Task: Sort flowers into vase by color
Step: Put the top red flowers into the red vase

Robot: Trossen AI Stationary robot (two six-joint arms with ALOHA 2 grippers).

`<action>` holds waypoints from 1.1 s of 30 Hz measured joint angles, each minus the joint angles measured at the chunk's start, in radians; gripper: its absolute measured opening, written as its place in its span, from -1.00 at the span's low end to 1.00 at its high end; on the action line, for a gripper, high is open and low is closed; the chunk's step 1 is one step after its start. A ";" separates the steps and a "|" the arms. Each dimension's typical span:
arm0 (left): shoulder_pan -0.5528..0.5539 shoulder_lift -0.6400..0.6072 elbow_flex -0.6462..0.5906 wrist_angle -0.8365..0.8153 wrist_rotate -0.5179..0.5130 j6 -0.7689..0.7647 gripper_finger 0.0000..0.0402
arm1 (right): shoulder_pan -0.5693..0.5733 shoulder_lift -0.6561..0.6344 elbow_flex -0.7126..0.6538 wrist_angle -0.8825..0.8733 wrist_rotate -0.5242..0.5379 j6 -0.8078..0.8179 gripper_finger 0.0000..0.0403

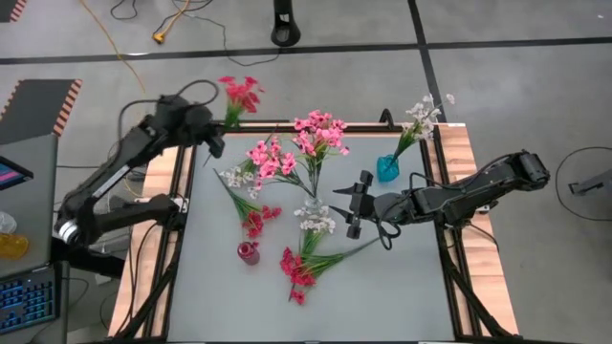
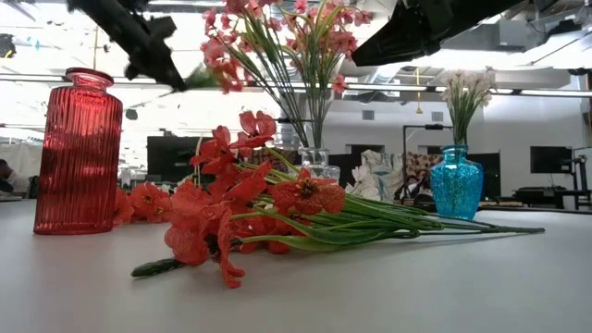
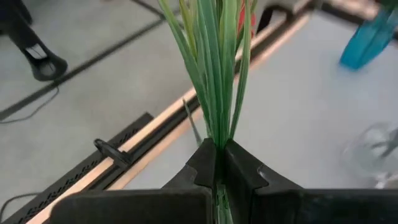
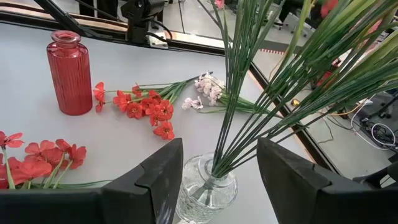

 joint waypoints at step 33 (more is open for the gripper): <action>-0.397 -0.783 -0.606 0.749 0.166 -0.577 -1.00 | 0.000 0.000 0.000 0.001 0.000 0.001 0.16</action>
